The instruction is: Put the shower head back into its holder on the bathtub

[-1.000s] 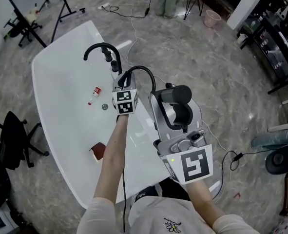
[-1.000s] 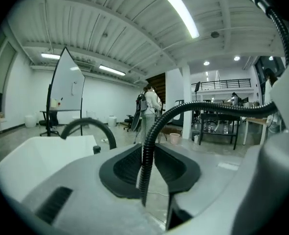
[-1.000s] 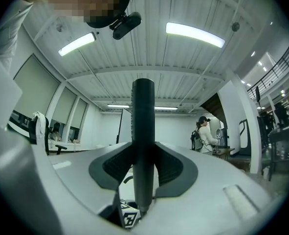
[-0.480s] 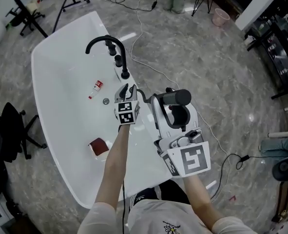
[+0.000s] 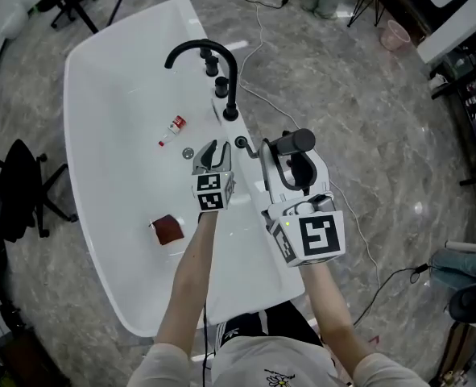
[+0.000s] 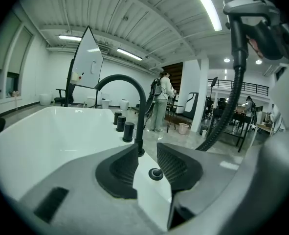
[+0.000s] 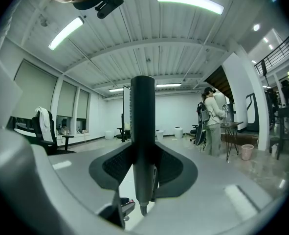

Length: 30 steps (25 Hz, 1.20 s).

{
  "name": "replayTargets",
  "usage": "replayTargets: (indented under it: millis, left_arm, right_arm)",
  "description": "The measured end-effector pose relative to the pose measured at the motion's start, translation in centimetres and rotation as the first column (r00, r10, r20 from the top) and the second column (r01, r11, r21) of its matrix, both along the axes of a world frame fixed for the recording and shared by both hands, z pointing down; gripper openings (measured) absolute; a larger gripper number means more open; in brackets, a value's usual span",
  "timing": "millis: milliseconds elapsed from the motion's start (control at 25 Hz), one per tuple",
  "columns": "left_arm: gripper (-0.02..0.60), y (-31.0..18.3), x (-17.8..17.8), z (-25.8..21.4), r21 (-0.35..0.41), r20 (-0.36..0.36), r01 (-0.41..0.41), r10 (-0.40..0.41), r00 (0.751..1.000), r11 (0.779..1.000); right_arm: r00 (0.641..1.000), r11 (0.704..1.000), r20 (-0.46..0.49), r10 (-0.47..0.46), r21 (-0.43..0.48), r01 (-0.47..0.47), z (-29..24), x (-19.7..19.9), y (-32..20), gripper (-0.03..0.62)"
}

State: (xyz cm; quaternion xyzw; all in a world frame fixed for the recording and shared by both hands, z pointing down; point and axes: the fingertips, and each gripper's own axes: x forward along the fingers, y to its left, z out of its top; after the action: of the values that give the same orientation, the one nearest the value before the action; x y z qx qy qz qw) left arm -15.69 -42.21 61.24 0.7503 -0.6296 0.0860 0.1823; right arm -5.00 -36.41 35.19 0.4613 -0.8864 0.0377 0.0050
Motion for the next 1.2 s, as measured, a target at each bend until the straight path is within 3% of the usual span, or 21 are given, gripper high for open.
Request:
replayTargets:
  millis: [280,560,920,1200]
  left_arm:
    - [0.114,1.9,0.5,2.6,-0.032,-0.065,-0.009,0.007,0.998,0.999]
    - [0.114,3.6,0.0,5.2,-0.081,-0.074,-0.048,0.042,0.996,0.996]
    - [0.11,4.2,-2.2,7.1,-0.106,-0.103,0.004,-0.015,0.995,0.994]
    - [0.107,5.0,-2.7,8.6,-0.136,-0.114,0.025,-0.04,0.993,0.99]
  right_arm:
    - [0.999,0.997,-0.04,0.009,-0.073,-0.012,6.4,-1.7,-4.3,0.138]
    - [0.989,0.987,-0.147,0.012,-0.159,-0.035,13.3,-3.3,-6.7,0.138]
    - [0.976,0.935,-0.218,-0.005,-0.348,-0.073,22.7,-3.9,-9.5,0.138]
    - [0.954,0.919,-0.291,-0.068,-0.39,-0.054,26.4,-5.0,-10.0,0.137]
